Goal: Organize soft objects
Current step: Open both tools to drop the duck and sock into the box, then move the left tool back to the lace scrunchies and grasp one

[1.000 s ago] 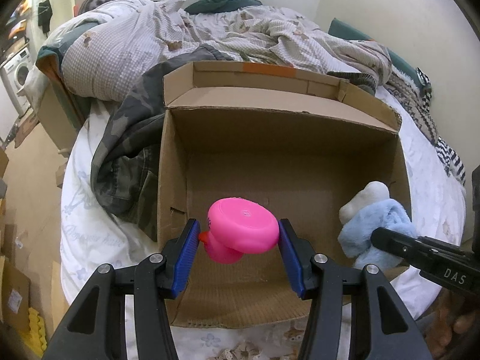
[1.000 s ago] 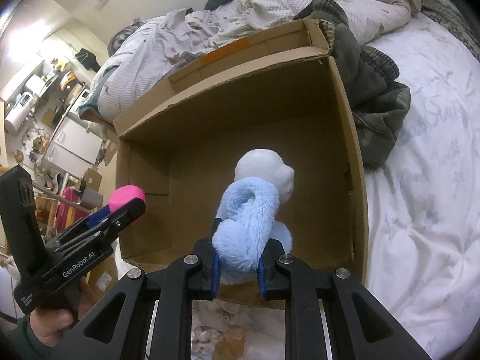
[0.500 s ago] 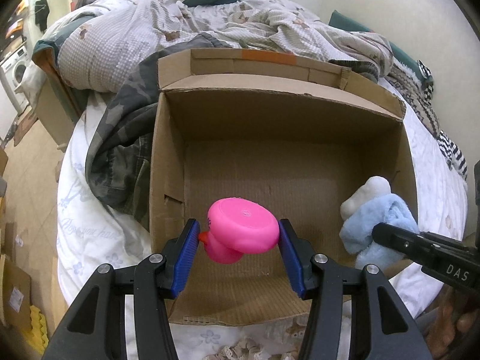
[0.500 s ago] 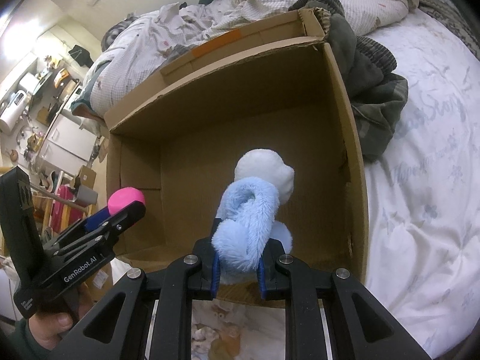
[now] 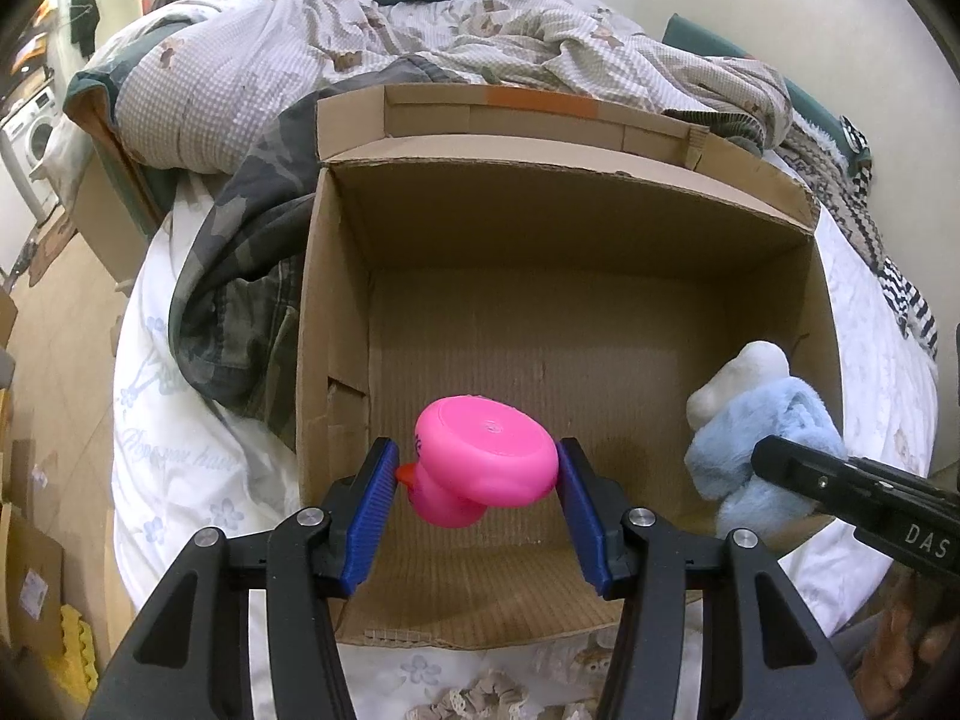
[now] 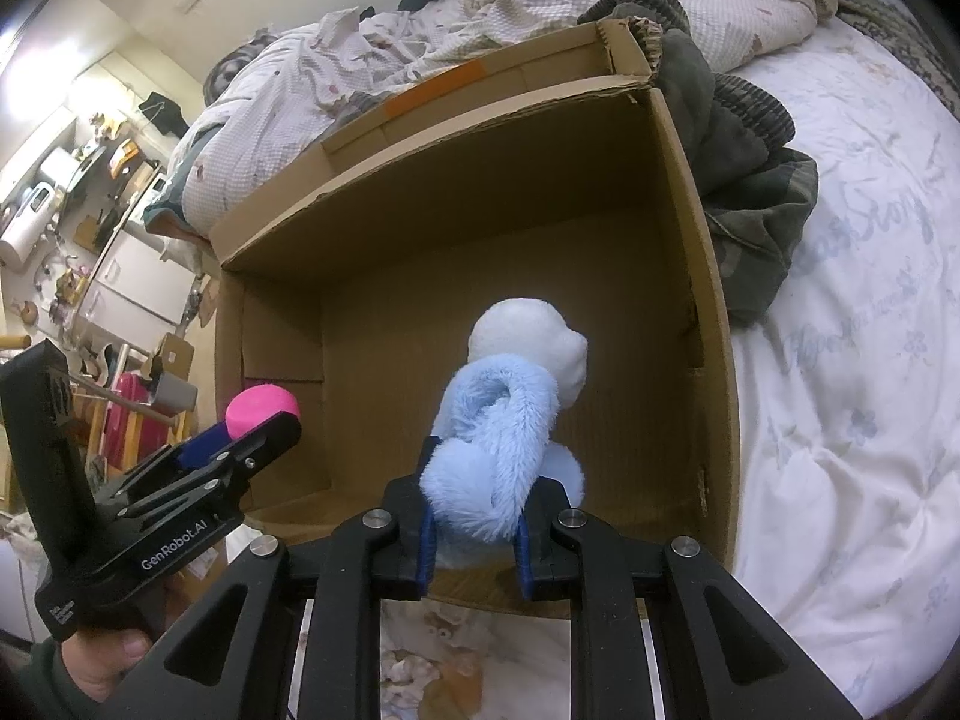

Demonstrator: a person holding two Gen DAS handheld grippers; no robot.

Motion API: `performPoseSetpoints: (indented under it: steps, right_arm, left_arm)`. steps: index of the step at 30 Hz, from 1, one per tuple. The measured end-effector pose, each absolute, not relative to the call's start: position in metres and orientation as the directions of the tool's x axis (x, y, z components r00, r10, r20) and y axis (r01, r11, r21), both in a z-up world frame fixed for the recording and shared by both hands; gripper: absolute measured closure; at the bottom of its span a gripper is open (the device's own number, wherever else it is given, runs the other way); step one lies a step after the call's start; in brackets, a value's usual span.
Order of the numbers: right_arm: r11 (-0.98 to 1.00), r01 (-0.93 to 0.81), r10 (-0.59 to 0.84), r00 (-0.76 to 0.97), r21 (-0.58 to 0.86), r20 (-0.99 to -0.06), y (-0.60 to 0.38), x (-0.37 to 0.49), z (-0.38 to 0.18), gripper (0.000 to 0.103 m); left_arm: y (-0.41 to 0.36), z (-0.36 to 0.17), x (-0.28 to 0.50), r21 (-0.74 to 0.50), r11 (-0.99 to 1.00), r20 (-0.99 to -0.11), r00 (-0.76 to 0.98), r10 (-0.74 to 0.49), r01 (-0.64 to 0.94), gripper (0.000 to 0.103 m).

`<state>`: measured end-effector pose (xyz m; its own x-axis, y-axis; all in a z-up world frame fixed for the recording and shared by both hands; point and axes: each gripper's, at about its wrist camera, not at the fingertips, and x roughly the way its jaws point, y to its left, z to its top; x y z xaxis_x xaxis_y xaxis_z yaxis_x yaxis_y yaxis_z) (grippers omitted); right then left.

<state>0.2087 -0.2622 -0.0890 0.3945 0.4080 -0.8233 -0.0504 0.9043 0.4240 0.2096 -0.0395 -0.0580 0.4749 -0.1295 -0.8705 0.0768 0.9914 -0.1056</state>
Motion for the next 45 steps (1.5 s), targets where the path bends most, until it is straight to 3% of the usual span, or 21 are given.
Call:
performPoseSetpoints:
  steps: [5, 7, 8, 9, 10, 12, 13, 18, 21, 45]
  right_arm:
    - [0.896, -0.047, 0.423, 0.397, 0.442, -0.815, -0.264, 0.208, -0.089, 0.080]
    - [0.888, -0.035, 0.433, 0.396, 0.458, -0.810, -0.265, 0.209, -0.088, 0.072]
    - [0.882, -0.028, 0.442, 0.398, 0.471, -0.804, -0.267, 0.209, -0.088, 0.057]
    - [0.875, -0.023, 0.451, 0.405, 0.484, -0.795, -0.269, 0.209, -0.087, 0.035]
    - [0.867, -0.022, 0.459, 0.423, 0.497, -0.782, -0.271, 0.208, -0.084, 0.029]
    - [0.871, -0.028, 0.449, 0.451, 0.491, -0.771, -0.273, 0.207, -0.077, 0.026]
    - [0.874, -0.032, 0.445, 0.455, 0.485, -0.771, -0.273, 0.207, -0.076, 0.025]
    - [0.891, -0.047, 0.421, 0.460, 0.452, -0.782, -0.267, 0.205, -0.073, 0.004]
    - [0.900, -0.050, 0.401, 0.483, 0.432, -0.778, -0.266, 0.205, -0.067, 0.000]
    - [0.914, -0.026, 0.346, 0.572, 0.406, -0.744, -0.278, 0.173, -0.047, 0.000]
  left_arm:
    - [-0.039, -0.059, 0.210, -0.107, 0.992, -0.874, 0.469, -0.128, 0.071, 0.053]
    - [-0.038, -0.060, 0.211, -0.121, 0.990, -0.877, 0.460, -0.139, 0.070, 0.053]
    - [-0.038, -0.060, 0.211, -0.126, 0.990, -0.880, 0.454, -0.143, 0.067, 0.052]
    - [-0.038, -0.060, 0.211, -0.125, 0.990, -0.881, 0.452, -0.141, 0.065, 0.048]
    - [-0.038, -0.060, 0.211, -0.120, 0.991, -0.881, 0.453, -0.136, 0.063, 0.044]
    - [-0.039, -0.058, 0.210, -0.104, 0.993, -0.877, 0.464, -0.121, 0.060, 0.030]
    - [-0.039, -0.057, 0.209, -0.099, 0.993, -0.875, 0.471, -0.116, 0.060, 0.030]
    - [-0.039, -0.054, 0.209, -0.094, 0.993, -0.871, 0.478, -0.114, 0.064, 0.030]
    - [-0.036, -0.052, 0.209, -0.096, 0.994, -0.868, 0.483, -0.112, 0.058, 0.030]
    - [-0.007, -0.012, 0.173, -0.099, 0.995, -0.826, 0.556, -0.091, 0.017, 0.030]
